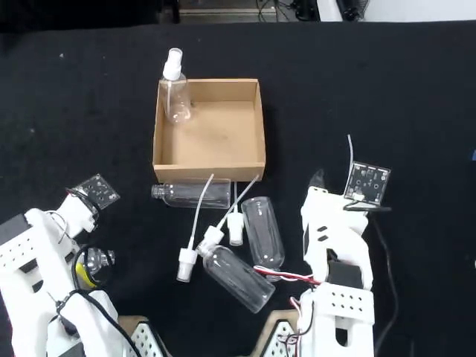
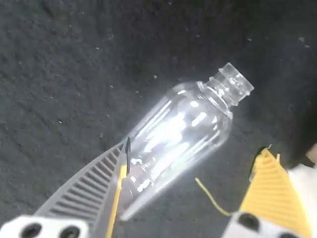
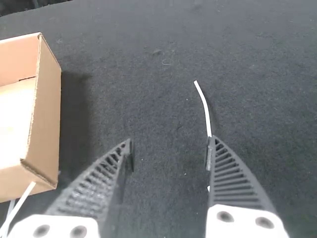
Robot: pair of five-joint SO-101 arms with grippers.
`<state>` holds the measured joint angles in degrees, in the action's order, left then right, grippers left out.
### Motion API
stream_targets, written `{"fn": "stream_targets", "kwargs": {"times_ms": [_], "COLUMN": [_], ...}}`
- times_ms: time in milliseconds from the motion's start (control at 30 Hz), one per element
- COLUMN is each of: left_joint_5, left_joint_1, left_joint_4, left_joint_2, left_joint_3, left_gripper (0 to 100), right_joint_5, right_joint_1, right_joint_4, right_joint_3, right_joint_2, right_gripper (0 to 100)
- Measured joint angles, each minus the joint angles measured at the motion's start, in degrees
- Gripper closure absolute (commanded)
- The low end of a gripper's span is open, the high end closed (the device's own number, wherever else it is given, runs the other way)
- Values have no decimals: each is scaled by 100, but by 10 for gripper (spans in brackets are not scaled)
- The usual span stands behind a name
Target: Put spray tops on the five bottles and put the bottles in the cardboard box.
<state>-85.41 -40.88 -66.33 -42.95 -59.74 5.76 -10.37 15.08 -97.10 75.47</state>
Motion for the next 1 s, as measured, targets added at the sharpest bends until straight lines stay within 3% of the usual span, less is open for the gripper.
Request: {"fn": "stream_targets", "kwargs": {"times_ms": [167, 400, 600, 767, 1000], "left_joint_5": [0, 18, 255, 378, 1389], "left_joint_1": [-9, -79, -79, -70, -413], "left_joint_4": [501, 563, 308, -123, -211], "left_joint_2": [0, 0, 0, -18, 0], "left_joint_3": [-273, -360, -360, -352, 18], "left_gripper": [637, 646, 845, 844, 844], "right_joint_5": [0, 0, 0, 0, 0], "right_joint_1": [0, 0, 0, 0, 0], "right_joint_4": [0, 0, 0, 0, 0], "right_joint_3": [0, 0, 0, 0, 0], "right_joint_2": [0, 0, 0, 0, 0], "right_gripper": [783, 783, 783, 783, 783]}}
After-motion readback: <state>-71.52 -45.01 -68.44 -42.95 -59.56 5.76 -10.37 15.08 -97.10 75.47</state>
